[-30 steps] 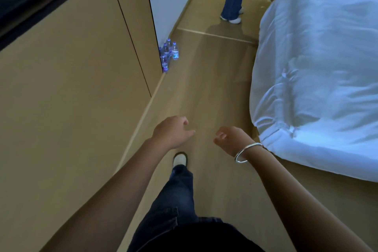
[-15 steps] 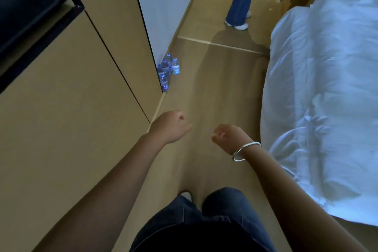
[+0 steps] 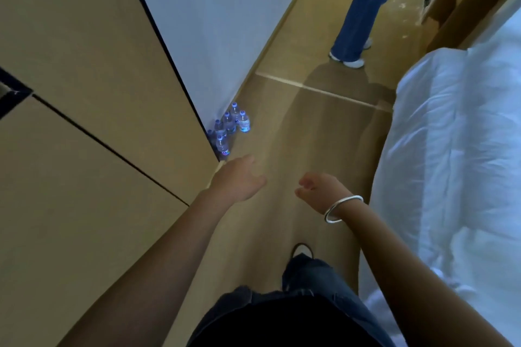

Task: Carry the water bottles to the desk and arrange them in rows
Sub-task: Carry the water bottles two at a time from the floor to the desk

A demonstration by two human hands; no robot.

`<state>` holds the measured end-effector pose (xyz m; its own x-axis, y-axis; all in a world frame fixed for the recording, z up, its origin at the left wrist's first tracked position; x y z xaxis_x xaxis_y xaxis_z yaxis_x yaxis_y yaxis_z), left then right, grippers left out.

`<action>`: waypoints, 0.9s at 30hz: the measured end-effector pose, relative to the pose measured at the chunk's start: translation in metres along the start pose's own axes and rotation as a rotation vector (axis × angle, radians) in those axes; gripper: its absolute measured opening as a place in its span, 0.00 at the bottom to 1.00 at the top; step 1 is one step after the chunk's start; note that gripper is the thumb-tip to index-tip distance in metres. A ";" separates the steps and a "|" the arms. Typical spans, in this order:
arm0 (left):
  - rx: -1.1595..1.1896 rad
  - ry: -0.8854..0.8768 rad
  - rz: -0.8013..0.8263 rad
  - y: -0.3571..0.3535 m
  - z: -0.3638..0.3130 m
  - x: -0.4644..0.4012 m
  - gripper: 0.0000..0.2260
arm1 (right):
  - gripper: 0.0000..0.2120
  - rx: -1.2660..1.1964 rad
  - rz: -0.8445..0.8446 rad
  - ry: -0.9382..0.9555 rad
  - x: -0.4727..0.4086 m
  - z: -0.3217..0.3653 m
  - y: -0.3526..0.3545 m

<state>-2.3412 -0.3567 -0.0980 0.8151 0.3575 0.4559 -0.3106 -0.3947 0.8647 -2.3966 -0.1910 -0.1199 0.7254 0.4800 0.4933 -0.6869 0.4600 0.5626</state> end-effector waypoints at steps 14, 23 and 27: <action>0.128 0.168 0.018 0.033 -0.028 -0.144 0.25 | 0.16 0.101 0.164 0.123 -0.172 0.055 0.109; 0.144 0.188 0.022 0.074 -0.002 -0.318 0.24 | 0.15 0.169 0.234 0.059 -0.324 0.100 0.137; 0.129 0.214 0.008 0.110 0.007 -0.389 0.22 | 0.12 0.194 0.215 0.017 -0.401 0.124 0.162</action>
<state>-2.6896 -0.5453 -0.1816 0.6864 0.5195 0.5089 -0.2407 -0.4980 0.8331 -2.7933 -0.4016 -0.1446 0.5622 0.5643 0.6046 -0.8026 0.1960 0.5634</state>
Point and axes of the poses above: each hand's wrist, its own x-axis away from the middle knuckle, its own y-axis out of the back of the hand, z = x × y, the point moved 10 cm from there along -x, towards the middle knuckle, and after that the axes turned 14 degrees about -x, right-handed, at the moved point
